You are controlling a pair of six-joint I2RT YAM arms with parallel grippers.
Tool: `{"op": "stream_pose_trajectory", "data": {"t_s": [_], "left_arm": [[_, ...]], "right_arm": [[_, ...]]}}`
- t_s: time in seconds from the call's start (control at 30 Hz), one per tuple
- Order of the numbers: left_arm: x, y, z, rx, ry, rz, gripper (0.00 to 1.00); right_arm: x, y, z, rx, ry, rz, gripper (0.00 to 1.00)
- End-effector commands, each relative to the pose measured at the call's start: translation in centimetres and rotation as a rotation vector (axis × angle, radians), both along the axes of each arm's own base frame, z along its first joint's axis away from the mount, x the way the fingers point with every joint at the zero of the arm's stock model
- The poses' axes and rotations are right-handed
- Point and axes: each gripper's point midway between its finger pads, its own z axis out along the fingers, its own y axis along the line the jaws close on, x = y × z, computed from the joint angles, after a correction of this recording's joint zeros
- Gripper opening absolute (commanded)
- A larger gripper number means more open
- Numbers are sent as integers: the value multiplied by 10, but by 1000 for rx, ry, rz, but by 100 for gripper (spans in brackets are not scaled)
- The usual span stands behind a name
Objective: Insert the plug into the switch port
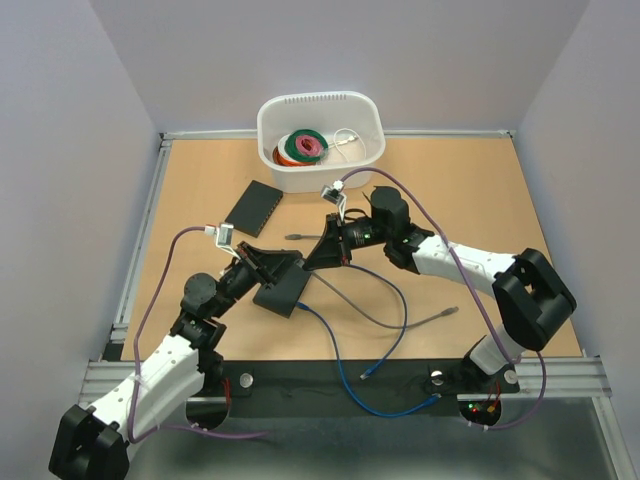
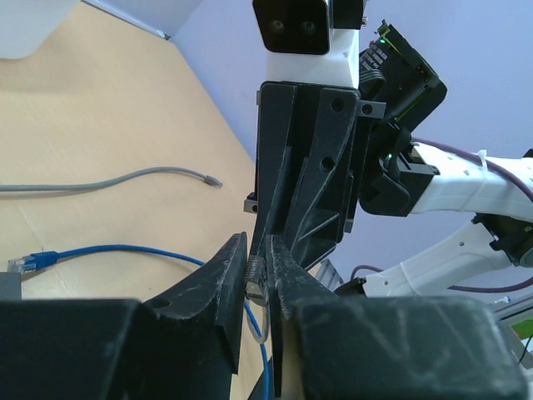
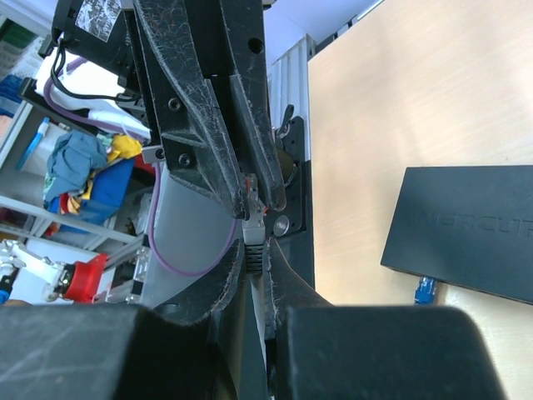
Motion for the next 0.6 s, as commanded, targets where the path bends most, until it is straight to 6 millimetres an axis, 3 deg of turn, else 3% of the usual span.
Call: {"op": "stream_pose_trajectory", "data": {"t_s": [0.0, 0.07, 0.1, 0.13, 0.17, 0.2, 0.23, 0.3, 0.33, 0.4, 0.43, 0.47, 0.5, 0.57], "left_arm": [[-4, 0, 39, -50, -114, -7, 20], [-5, -1, 37, -47, -110, -11, 11], [-5, -1, 37, -50, -108, -9, 2], [-4, -1, 34, -45, -98, -8, 0], [-4, -1, 33, -44, -91, -7, 0], [-1, 0, 32, -42, -82, 5, 0], [1, 0, 23, -21, -43, 14, 0], [7, 2, 24, -6, -20, 44, 0], [11, 3, 14, 23, 33, 58, 0], [16, 5, 19, 35, 65, 88, 0], [23, 12, 0, 78, 158, 145, 0], [29, 17, 8, 78, 191, 186, 0], [33, 25, -9, 116, 282, 244, 0], [38, 32, -5, 116, 337, 295, 0]], "right_arm": [[0, 1, 11, 46, -46, 14, 1], [2, 2, 13, 48, -47, 6, 1], [3, 2, 13, 49, -45, 1, 4], [5, 3, 15, 50, -47, -9, 10], [7, 4, 15, 50, -47, -20, 19], [8, 4, 17, 51, -50, -32, 46], [12, 4, 20, 57, -69, -56, 57], [17, 4, 21, 25, -83, -85, 71], [28, 4, 18, -1, -156, -136, 72], [33, -2, 21, -61, -168, -189, 72], [48, -5, 20, -91, -228, -268, 72], [50, -10, 17, -131, -226, -303, 72], [52, -15, 27, -126, -252, -335, 72], [65, -25, 28, -173, -302, -431, 70]]}}
